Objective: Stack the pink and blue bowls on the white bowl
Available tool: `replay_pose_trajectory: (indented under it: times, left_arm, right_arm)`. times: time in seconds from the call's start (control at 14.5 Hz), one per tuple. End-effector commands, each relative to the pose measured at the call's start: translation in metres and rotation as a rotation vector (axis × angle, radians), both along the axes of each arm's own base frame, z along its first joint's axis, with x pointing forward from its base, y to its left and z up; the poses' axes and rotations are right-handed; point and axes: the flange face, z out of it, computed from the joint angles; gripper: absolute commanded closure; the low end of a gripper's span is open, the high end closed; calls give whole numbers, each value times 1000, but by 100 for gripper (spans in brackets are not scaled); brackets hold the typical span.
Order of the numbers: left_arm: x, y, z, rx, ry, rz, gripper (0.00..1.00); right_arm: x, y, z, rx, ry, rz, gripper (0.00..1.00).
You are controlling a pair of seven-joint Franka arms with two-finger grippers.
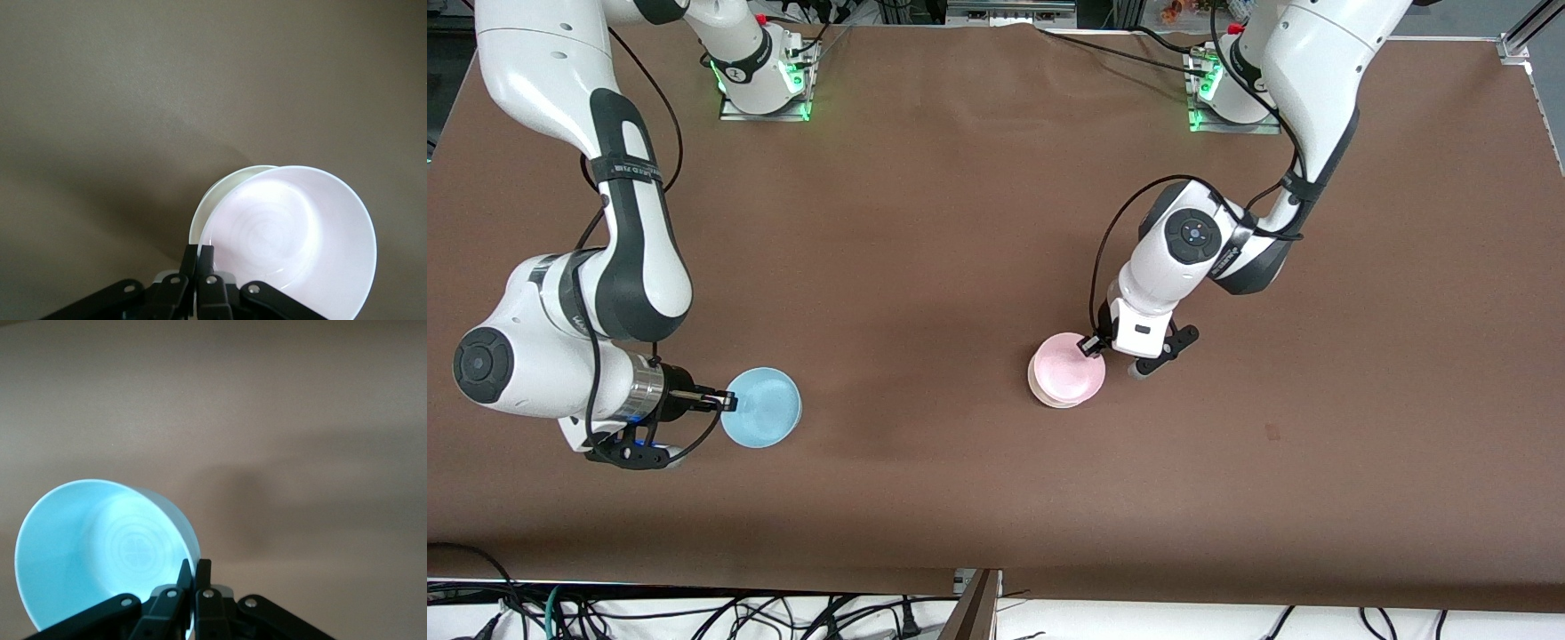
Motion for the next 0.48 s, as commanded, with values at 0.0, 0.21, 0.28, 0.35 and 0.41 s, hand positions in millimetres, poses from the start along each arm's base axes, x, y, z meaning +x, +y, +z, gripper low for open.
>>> replay_pose_trajectory:
  times: [0.0, 0.21, 0.28, 0.35, 0.41]
  left_arm:
    - [4, -7, 0, 10, -26, 26, 100]
    - [1, -12, -8, 4, -23, 21, 100]
    - [0, -13, -10, 4, -21, 23, 100]
    - [0, -13, -13, 3, -17, 26, 100]
    - [0, -14, -14, 0, -20, 24, 100]
  right_arm:
    - [3, 4, 5, 11, 0, -8, 100]
    - [3, 4, 3, 10, 0, -9, 100]
    - [3, 4, 3, 10, 0, -9, 100]
    - [3, 4, 3, 10, 0, -9, 100]
    - [3, 4, 3, 10, -1, -11, 100]
